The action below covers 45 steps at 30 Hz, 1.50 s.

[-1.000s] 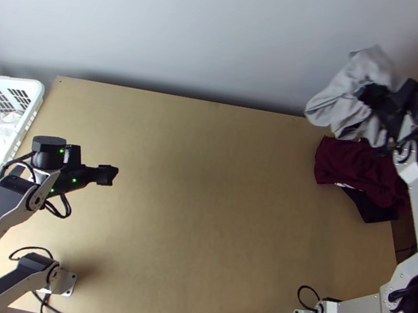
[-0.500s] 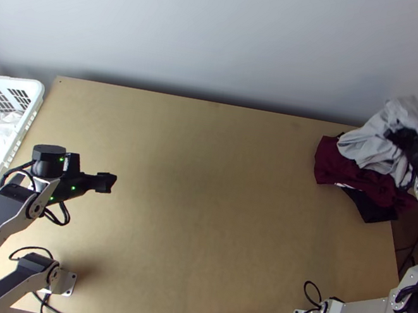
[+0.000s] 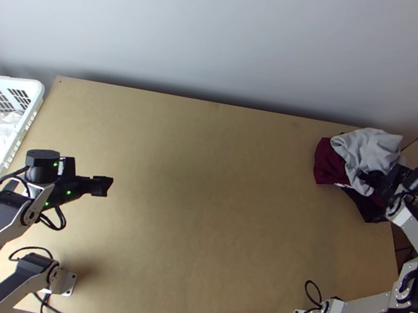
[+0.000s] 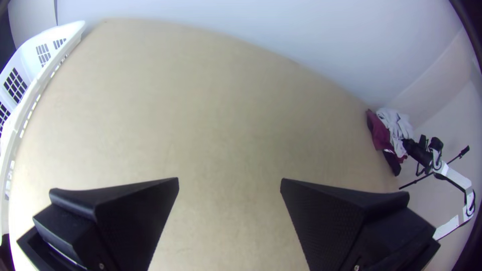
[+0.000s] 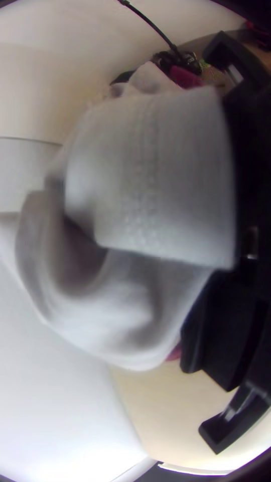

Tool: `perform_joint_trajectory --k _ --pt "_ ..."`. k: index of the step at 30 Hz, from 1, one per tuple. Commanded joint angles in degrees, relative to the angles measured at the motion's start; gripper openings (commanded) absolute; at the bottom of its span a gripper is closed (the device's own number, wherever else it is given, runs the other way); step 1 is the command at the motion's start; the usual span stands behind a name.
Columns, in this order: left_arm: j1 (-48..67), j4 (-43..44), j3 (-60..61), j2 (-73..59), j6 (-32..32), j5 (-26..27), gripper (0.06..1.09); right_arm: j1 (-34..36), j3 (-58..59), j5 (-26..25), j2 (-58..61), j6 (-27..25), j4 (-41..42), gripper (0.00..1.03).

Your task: Fold the t-shirt

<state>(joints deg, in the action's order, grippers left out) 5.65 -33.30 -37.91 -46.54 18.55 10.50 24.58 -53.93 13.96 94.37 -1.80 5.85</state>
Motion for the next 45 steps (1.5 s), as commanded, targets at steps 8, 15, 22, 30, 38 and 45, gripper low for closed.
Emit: perform_joint_trajectory --k 8,15,22,30,38,45 --pt "-0.82 -2.47 1.26 4.97 -0.26 0.04 1.04 2.23 4.45 0.11 -1.47 -0.66 1.36 0.56" --pt "-2.13 -2.82 0.91 6.47 -0.62 0.04 1.04 3.46 4.45 2.13 -17.46 -2.15 -12.79 0.99" --pt "-2.93 -4.05 0.82 8.31 -0.7 -0.04 1.04 0.91 11.39 4.5 -39.44 -8.3 -31.51 0.99" --pt "-9.17 -3.53 2.75 11.92 -5.45 -0.04 1.04 -4.8 18.34 4.5 -58.86 -5.23 -38.37 0.99" --pt "-14.35 3.42 10.66 19.74 -9.93 -0.13 1.04 -15.88 25.81 2.04 -66.51 7.43 -26.06 0.99" --pt "-14.09 16.69 20.77 24.22 -11.78 -0.04 1.04 -18.6 36.88 1.95 -68.53 9.36 -10.86 0.99"
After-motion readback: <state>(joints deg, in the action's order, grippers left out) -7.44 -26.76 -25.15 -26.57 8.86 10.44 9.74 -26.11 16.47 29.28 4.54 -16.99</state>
